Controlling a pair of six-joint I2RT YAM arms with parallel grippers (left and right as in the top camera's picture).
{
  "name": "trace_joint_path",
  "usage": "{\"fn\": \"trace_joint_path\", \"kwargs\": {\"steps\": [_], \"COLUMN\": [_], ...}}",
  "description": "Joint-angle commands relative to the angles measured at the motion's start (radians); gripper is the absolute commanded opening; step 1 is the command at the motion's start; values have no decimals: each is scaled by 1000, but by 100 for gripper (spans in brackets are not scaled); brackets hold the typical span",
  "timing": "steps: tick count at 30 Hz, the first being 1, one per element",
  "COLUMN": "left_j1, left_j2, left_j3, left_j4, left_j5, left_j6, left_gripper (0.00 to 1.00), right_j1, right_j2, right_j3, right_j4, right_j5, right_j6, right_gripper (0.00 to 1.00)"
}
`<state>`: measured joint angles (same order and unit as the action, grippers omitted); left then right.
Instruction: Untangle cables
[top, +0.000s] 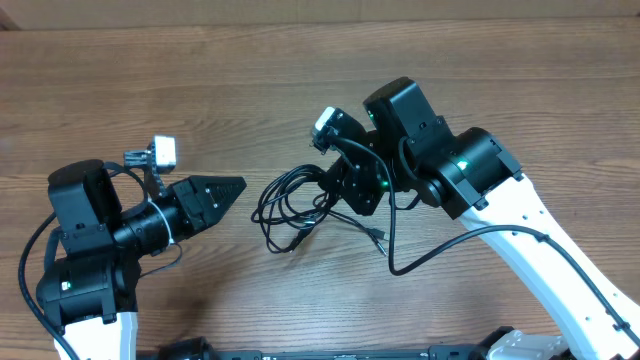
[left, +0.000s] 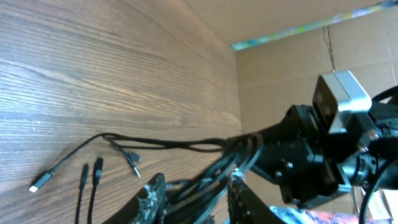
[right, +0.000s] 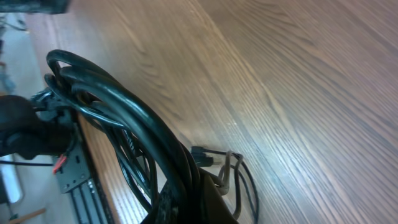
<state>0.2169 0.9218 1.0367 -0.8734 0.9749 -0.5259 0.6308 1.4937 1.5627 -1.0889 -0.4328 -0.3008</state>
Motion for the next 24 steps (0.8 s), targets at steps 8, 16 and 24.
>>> {"fn": "trace_joint_path", "kwargs": {"steps": [8,16,24], "left_j1": [-4,-55,-95], "left_j2": [-7,-7,-8], "left_j3": [13,13,13], "left_j4": [48,119,242], "left_j5": [10,127,254], "left_j6": [106,210,213], "left_gripper": [42,40,40], "right_j1": [3,3,3], "right_j2": [-11,-10,-6], "right_j3": [2,2,2], "right_j4": [42,56,82], "right_j5": [-235,-242,-242], "right_j6": [-18,-2,27], "right_gripper": [4,4,4]}}
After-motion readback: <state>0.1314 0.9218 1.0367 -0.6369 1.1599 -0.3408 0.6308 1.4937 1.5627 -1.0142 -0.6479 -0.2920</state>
